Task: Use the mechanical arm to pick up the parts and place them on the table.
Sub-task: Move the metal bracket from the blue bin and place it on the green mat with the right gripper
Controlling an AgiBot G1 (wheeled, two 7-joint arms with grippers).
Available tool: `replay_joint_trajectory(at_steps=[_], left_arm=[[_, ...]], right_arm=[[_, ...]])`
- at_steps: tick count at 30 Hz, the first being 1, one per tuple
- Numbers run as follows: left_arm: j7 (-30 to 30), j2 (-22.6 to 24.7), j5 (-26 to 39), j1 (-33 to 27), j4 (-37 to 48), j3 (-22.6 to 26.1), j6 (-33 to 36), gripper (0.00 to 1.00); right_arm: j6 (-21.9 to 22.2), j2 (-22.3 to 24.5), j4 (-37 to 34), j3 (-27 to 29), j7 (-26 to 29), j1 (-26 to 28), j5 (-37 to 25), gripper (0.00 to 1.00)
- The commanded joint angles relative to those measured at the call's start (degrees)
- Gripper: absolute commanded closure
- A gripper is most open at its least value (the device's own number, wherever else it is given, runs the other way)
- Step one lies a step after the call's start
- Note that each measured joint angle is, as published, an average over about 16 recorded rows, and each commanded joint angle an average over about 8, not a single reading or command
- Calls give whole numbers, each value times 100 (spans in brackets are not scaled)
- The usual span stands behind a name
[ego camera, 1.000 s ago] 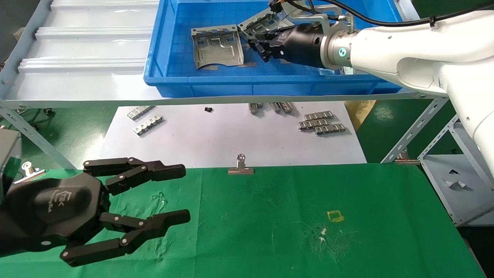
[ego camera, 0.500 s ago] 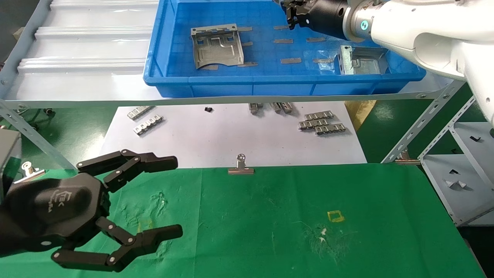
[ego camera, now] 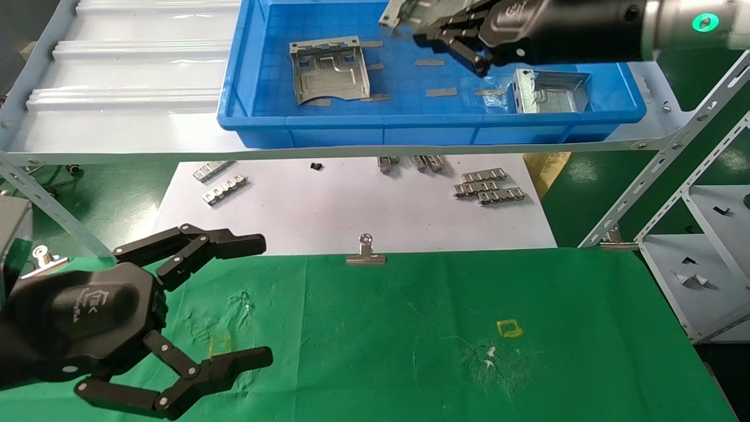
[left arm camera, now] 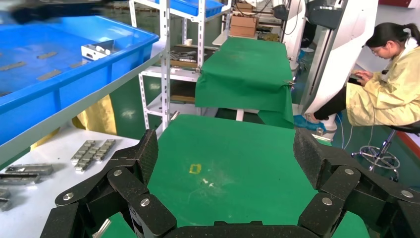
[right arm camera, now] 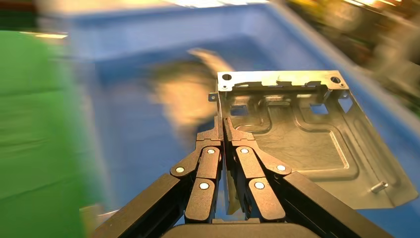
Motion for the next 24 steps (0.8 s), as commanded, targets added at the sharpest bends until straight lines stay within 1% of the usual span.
replay_joint_trajectory(at_steps=[1,3,6,10,15,20,24], left_arm=[[0,0,0,0,0,0,0,0],[0,0,0,0,0,0,0,0],[0,0,0,0,0,0,0,0],[0,0,0,0,0,0,0,0],[0,0,0,0,0,0,0,0],[0,0,0,0,0,0,0,0],[0,0,0,0,0,0,0,0]], right_arm=[[-759,247,82,29,-179,52,109,100],[-1181,409,112,15,-255,111,123,100],[-1687,630,235,-49,-284,172,103,100],[-2085,1010,754,-235,-140,111,207,100],[-2156,1731,1948,-604,228,-119,688,100],[-2145,2510,3169,-1174,564,-398,1251,100],[-2099,2879,3672,-1693,647,-598,1371,100]])
